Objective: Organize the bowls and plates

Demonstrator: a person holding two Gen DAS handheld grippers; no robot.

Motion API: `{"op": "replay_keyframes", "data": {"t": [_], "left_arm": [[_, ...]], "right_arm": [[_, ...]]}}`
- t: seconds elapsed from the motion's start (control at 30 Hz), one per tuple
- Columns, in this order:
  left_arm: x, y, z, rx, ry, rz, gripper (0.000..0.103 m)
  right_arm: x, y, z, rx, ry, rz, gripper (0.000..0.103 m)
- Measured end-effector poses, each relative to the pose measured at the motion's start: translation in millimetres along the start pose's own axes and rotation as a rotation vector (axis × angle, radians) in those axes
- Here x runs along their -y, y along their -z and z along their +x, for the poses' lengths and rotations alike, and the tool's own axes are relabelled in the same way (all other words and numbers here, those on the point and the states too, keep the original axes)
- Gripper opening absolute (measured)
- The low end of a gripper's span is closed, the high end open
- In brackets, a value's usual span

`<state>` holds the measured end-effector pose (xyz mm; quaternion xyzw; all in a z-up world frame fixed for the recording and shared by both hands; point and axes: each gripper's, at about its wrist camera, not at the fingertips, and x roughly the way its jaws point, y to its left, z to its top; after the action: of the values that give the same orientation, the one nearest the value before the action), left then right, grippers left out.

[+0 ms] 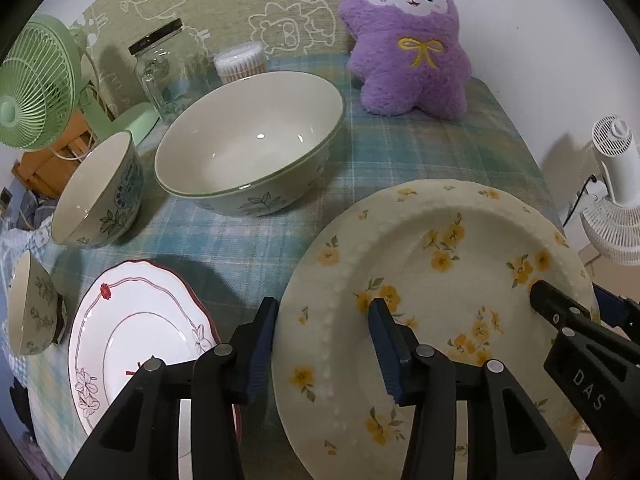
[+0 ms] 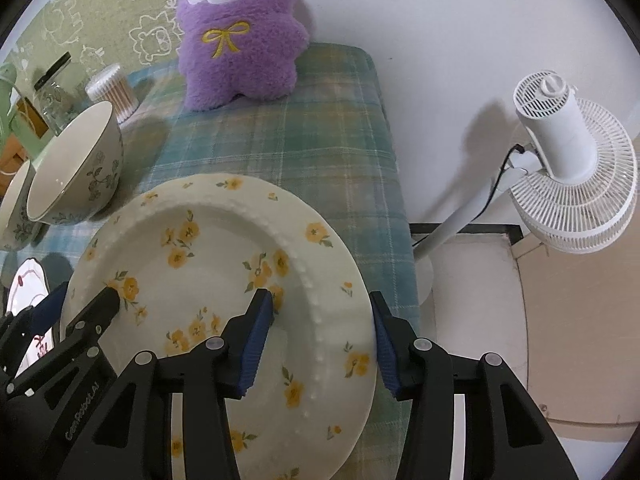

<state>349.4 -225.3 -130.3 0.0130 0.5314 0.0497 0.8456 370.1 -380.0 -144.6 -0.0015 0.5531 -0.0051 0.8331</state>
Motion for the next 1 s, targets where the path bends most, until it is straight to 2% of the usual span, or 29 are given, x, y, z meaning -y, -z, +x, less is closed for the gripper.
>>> {"op": "replay_keyframes", "data": {"t": [0.17, 0.63, 1.0], "left_arm": [[-2.2, 5.9, -2.5, -0.009, 0.026, 0.002, 0.047], [-13.5, 17.0, -37.8, 0.03, 0.052, 0.033, 0.047], [-28.5, 42.3, -64.8, 0.044, 0.079, 0.029, 0.047]], "right_arm": [[0.2, 7.4, -6.6, 0.002, 0.019, 0.005, 0.051], [-6.4, 27.3, -45.3, 0.036, 0.039, 0.036, 0.051], [-16.4, 60.0, -78.8, 0.065, 0.061, 0.049, 0.051]]}}
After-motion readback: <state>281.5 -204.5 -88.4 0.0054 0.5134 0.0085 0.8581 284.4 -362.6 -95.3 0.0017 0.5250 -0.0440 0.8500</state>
